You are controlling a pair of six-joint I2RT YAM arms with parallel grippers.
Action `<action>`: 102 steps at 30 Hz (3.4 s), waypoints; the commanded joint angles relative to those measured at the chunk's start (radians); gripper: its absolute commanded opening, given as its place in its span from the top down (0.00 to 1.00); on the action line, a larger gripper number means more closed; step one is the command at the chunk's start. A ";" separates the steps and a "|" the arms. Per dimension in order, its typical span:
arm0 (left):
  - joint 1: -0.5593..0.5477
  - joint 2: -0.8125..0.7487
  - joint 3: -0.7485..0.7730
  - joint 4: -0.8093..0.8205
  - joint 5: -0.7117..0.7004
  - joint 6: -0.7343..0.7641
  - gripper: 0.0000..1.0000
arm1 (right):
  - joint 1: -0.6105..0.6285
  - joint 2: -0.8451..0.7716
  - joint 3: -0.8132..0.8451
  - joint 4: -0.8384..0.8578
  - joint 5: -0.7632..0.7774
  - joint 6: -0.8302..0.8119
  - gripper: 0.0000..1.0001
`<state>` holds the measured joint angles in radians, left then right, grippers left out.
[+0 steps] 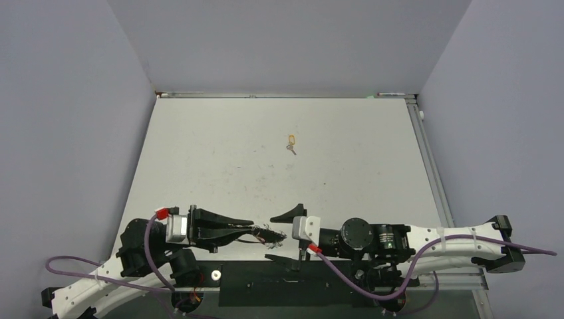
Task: Put the keys on the keyring
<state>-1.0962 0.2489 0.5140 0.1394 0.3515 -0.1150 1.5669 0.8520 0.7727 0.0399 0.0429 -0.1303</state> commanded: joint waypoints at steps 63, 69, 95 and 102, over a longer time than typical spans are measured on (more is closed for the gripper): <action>0.000 0.089 -0.026 0.067 -0.290 -0.203 0.40 | 0.120 0.366 -0.112 0.900 0.769 -0.642 0.95; 0.001 0.123 -0.011 0.079 -0.285 -0.167 0.62 | 0.122 0.373 -0.104 0.878 0.756 -0.627 0.95; 0.000 0.102 0.039 0.048 -0.250 -0.187 0.96 | 0.101 0.412 -0.055 0.766 0.800 -0.556 0.95; 0.001 0.098 0.040 0.054 -0.246 -0.198 0.93 | 0.093 0.378 -0.036 0.674 0.755 -0.488 0.95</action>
<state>-1.0943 0.3466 0.5114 0.1303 0.0647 -0.2962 1.6630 1.2518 0.6914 0.7731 0.8551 -0.6621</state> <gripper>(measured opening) 0.068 0.101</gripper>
